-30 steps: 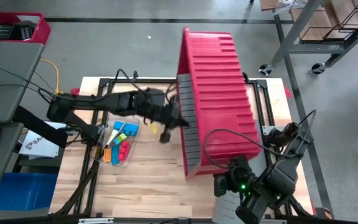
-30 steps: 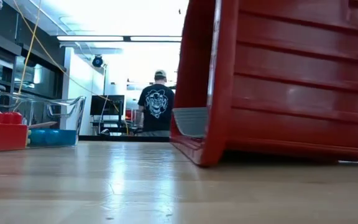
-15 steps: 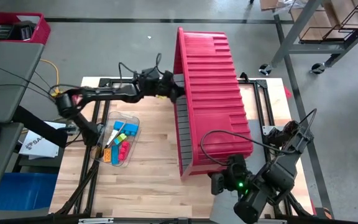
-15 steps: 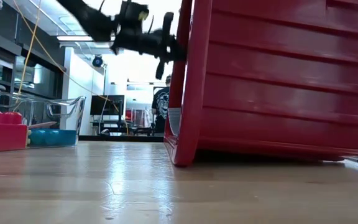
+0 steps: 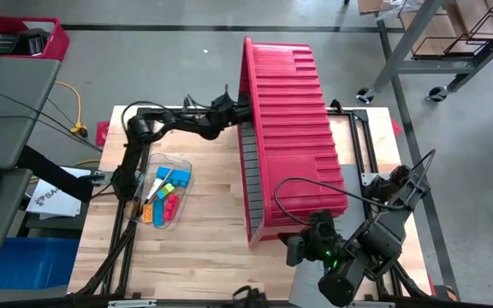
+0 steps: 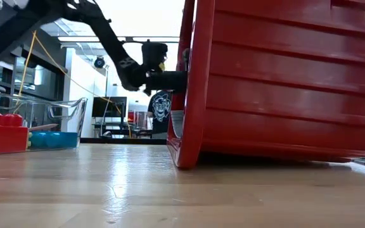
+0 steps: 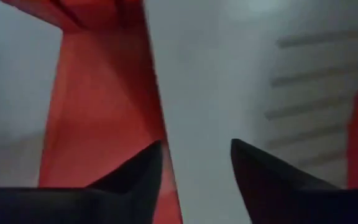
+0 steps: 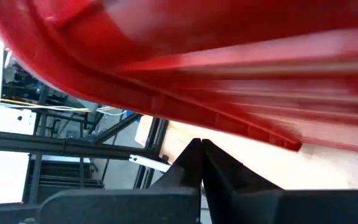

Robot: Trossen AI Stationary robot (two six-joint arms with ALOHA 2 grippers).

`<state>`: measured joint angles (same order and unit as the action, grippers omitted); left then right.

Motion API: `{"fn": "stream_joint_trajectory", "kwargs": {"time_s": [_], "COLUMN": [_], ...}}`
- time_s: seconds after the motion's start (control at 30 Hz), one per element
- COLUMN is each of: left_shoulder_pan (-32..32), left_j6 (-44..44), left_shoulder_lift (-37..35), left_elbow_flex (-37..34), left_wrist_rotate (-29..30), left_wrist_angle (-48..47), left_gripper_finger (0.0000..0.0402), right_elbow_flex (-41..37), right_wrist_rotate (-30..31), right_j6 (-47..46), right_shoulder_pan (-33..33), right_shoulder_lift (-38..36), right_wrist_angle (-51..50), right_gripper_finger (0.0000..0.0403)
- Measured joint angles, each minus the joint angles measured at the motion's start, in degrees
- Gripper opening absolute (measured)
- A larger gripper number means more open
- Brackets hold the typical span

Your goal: Sort Items/Unsort Items

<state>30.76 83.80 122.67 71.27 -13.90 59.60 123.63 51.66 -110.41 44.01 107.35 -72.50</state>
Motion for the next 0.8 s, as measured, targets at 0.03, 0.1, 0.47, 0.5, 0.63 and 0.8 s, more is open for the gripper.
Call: {"fn": "stream_joint_trajectory", "kwargs": {"time_s": [0.03, 0.1, 0.47, 0.5, 0.63, 0.8], "left_shoulder_pan": [0.00, -0.07, -1.18, -1.50, -2.50, -3.65], "left_j6": [0.55, 1.61, -0.43, -0.32, -2.04, -5.45], "left_shoulder_lift": [1.24, 2.95, 7.41, 7.57, 7.67, 7.72], "left_elbow_flex": [1.81, 5.43, 14.50, 14.50, 14.50, 14.50], "left_wrist_rotate": [0.05, -0.08, 11.83, 13.87, 19.24, 25.67], "left_wrist_angle": [-0.07, -0.22, -11.71, -11.55, -11.74, -11.70], "left_gripper_finger": [0.0205, 0.0225, 0.0255, 0.0255, 0.0255, 0.0255], "right_elbow_flex": [0.00, 0.09, 0.07, 0.04, 0.04, 0.04], "right_wrist_rotate": [1.28, 1.90, 2.45, 2.70, 3.22, 3.94], "right_j6": [0.80, 1.36, 11.62, 12.26, 12.98, 13.09], "right_shoulder_pan": [-0.11, -0.96, -3.37, -3.39, -3.73, -4.13], "right_shoulder_lift": [-0.01, -0.22, -0.08, -0.04, -0.04, -0.02], "right_wrist_angle": [0.34, 1.49, 9.34, 10.28, 11.19, 11.94], "right_gripper_finger": [0.0000, 0.0000, 0.0000, 0.0000, 0.0000, 0.0000]}}
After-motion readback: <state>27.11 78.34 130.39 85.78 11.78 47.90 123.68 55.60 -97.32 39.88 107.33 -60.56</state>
